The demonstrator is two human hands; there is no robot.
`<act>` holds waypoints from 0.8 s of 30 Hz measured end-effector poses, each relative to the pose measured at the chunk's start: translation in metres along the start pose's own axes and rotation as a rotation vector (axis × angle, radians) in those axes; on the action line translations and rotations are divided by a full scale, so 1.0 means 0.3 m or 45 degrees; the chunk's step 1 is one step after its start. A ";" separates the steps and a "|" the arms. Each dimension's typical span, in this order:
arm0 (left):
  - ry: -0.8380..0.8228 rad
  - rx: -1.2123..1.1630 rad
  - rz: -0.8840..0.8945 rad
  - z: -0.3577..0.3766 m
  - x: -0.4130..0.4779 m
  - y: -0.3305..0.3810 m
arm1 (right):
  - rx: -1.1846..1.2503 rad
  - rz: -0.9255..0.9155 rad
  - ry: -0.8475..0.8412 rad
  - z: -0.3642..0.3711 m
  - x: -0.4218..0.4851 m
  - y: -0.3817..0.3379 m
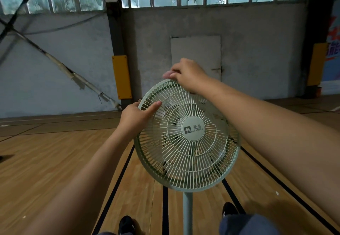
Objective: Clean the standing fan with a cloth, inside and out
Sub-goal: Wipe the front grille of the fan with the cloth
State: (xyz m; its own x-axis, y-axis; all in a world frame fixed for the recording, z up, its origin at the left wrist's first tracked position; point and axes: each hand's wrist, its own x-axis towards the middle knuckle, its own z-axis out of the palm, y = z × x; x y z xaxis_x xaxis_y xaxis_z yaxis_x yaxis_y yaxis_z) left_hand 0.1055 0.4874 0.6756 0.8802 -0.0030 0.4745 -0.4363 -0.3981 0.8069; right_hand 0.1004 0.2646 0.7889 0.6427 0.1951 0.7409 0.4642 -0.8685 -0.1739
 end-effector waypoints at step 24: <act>0.052 -0.107 -0.063 -0.028 -0.022 -0.025 | 0.326 0.273 0.134 -0.050 -0.152 0.209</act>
State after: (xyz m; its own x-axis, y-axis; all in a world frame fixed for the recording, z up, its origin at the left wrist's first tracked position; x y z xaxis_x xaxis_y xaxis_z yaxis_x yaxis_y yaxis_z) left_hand 0.1013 0.4982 0.6694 0.8936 0.0530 0.4456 -0.4079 -0.3184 0.8557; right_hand 0.0912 0.1945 0.7538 0.6820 -0.0387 0.7303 0.4717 -0.7398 -0.4798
